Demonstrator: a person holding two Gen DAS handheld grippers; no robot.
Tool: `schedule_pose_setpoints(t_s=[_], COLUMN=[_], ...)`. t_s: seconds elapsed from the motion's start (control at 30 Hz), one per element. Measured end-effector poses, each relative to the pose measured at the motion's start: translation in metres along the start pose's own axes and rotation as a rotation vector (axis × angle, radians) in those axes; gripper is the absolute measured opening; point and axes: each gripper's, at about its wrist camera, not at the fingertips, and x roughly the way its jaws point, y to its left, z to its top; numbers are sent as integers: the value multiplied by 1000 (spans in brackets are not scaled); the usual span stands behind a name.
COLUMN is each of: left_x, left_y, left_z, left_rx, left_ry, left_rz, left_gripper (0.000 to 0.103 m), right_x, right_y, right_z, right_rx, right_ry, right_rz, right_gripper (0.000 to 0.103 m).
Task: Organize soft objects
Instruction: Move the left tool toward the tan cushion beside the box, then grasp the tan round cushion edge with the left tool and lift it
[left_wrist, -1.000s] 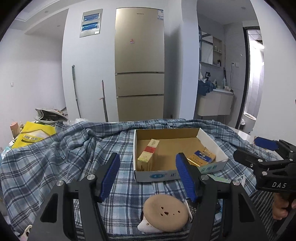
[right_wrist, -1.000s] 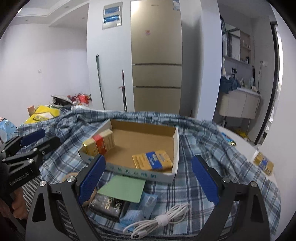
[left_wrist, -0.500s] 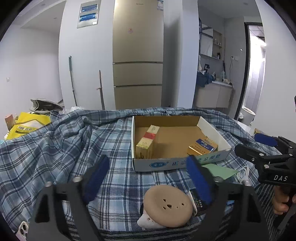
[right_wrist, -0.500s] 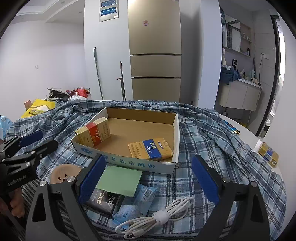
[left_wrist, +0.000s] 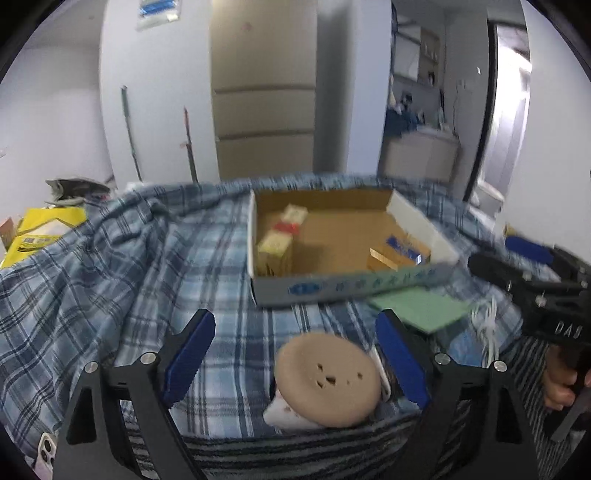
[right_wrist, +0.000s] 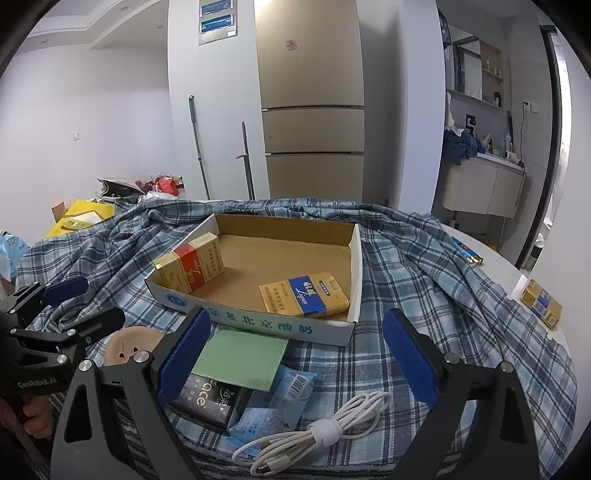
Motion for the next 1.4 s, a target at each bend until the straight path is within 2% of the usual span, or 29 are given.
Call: schedule_pose_setpoints(t_s=[0.13,0.3,0.67,0.8,0.83,0.87,1.0,1.07,1.2,1.3,1.33,1.4], left_x=[13,21,40,42,42,40,31,27,15,16,17,19], left_y=[-2,-19,-33,-28,-27,-27,-27,-26,-15,-14,-14,-15], left_z=[-4,-15,-24,-22,-22,-23,-22,-19,-11,-11,-11,-11], left_rx=[22,114,189,163,157,157,165,157,108,114,114,112], left_ry=[116,203,298,301,294,288,252,231,172,180,188,197], left_rz=[-48,-84,-58,-47,-46,-46,-47,-61,-90,-92,-94,-97], left_gripper=[90,90,90,90,87,79,73,44,43,43,46,59], right_x=[1,2,2,1,1,1,0,-1,-2,-1,-1,-3], right_y=[-4,-6,-7,-7,-7,-7,-7,-8,-8,-6,-5,-3], right_z=[-2,-2,-6,-7,-7,-7,-7,-6,0,5,7,11], right_rx=[11,16,16,13,14,15,16,18,36,41,42,38], right_ry=[6,9,22,21,22,22,21,20,31,55,59,61], right_rz=[1,5,19,22,24,24,22,21,24,37,37,35], right_gripper=[94,94,94,94,94,94,94,94,94,94,94,94])
